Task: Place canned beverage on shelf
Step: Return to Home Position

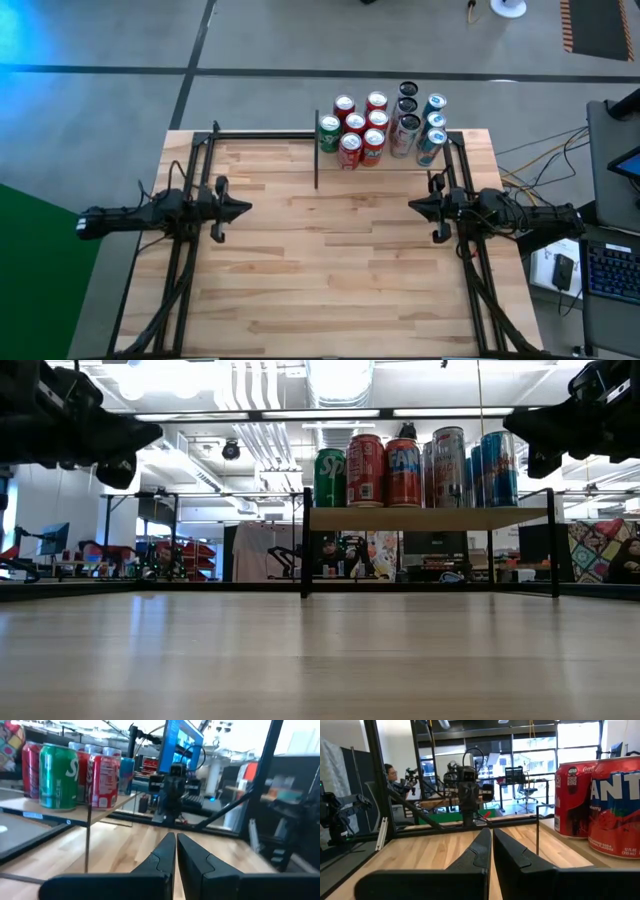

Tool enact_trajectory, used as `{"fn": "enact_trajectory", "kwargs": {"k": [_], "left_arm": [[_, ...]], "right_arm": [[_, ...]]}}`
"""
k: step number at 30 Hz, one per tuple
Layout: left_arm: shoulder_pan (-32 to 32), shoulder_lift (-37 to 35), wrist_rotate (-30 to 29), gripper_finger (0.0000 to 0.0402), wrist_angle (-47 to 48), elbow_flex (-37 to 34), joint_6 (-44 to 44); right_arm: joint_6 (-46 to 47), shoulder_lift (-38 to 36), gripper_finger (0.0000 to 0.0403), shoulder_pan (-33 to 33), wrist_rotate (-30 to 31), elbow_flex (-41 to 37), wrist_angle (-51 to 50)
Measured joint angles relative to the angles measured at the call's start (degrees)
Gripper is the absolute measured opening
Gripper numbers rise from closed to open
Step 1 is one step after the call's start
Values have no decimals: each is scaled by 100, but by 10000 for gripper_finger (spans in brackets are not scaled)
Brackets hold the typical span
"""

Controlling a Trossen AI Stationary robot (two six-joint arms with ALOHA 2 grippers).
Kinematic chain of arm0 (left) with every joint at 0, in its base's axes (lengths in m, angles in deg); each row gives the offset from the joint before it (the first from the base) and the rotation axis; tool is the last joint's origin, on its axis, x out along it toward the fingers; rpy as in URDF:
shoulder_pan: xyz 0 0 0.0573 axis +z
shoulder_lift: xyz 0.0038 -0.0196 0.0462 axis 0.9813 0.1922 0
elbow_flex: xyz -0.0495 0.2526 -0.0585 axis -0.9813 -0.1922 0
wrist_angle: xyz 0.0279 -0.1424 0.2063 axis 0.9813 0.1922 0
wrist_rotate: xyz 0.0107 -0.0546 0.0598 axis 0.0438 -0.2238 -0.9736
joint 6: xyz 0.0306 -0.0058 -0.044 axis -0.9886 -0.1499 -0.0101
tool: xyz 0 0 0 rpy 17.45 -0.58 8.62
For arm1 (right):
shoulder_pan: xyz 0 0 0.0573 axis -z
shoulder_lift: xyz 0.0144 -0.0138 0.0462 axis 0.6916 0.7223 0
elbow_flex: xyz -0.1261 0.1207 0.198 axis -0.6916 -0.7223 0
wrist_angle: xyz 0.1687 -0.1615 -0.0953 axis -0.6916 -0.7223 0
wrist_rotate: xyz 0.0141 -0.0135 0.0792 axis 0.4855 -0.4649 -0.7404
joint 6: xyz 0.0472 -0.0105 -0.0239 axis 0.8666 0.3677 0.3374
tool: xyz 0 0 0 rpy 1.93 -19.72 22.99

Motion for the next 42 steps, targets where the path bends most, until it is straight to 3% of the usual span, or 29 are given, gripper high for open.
{"fn": "enact_trajectory", "kwargs": {"k": [4,10,42], "left_arm": [[0,28,-11,1,61,14,305],[0,48,-17,1,100,28,-18],[0,59,-24,1,101,50,-32]], "right_arm": [[3,-4,9,0,-2,0,1],[-2,-2,9,0,-2,0,-2],[-2,-2,9,0,-2,-2,0]]}}
